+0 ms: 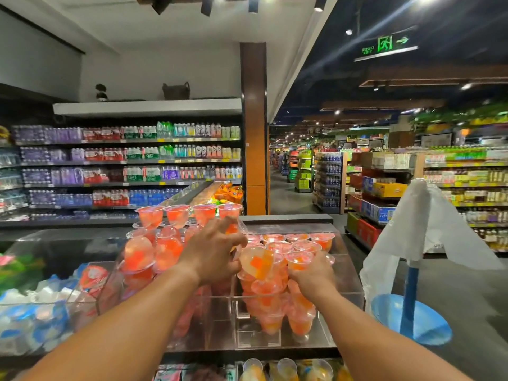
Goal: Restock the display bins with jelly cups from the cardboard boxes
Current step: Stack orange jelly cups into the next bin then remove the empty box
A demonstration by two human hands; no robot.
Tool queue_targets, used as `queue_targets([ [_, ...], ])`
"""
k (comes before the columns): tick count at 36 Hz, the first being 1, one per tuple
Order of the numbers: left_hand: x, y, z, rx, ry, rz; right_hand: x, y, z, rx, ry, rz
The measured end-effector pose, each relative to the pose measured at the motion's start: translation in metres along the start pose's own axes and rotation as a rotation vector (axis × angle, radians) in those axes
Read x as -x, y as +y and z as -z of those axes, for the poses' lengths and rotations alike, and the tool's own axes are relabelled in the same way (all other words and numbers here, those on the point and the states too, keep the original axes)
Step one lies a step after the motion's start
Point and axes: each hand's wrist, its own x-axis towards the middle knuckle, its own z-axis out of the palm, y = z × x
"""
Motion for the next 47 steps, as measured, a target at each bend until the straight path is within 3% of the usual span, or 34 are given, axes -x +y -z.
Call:
queue_targets([
  [8, -0.008, 0.000, 0.004, 0.021, 0.032, -0.026, 0.013, -0.005, 0.017, 0.086, 0.026, 0.169],
  [12, -0.014, 0.002, 0.009, 0.010, 0.063, -0.048, 0.027, -0.030, 0.041, 0.119, 0.104, 0.551],
  [16, -0.019, 0.009, 0.011, -0.002, 0.136, -0.071, 0.044, -0.075, 0.054, 0.419, -0.069, 0.891],
  [19, -0.023, 0.014, 0.012, 0.051, 0.198, -0.074, 0.045, -0.096, 0.047, 0.763, -0.130, 0.948],
  [22, -0.025, 0.017, 0.011, 0.090, 0.239, -0.057, 0.044, -0.107, 0.043, 0.812, -0.075, 0.920],
  [27, -0.025, 0.013, 0.005, 0.106, 0.228, -0.068, 0.025, -0.112, 0.066, 0.955, 0.037, 1.080],
  [29, -0.026, 0.016, 0.003, 0.158, 0.220, -0.032, 0.012, -0.109, 0.076, 0.855, 0.059, 1.038],
  [33, -0.028, 0.021, 0.001, 0.232, 0.232, 0.014, -0.016, -0.098, 0.080, 0.312, 0.118, 0.550],
  [35, -0.028, 0.018, -0.001, 0.244, 0.207, 0.031, -0.029, -0.088, 0.075, 0.174, 0.109, 0.389],
  [40, -0.033, 0.010, -0.010, 0.281, 0.199, 0.099, -0.047, -0.059, 0.053, 0.098, 0.055, 0.149],
  [47, -0.036, 0.007, -0.013, 0.299, 0.146, 0.131, -0.060, -0.052, 0.043, 0.082, 0.029, 0.044],
])
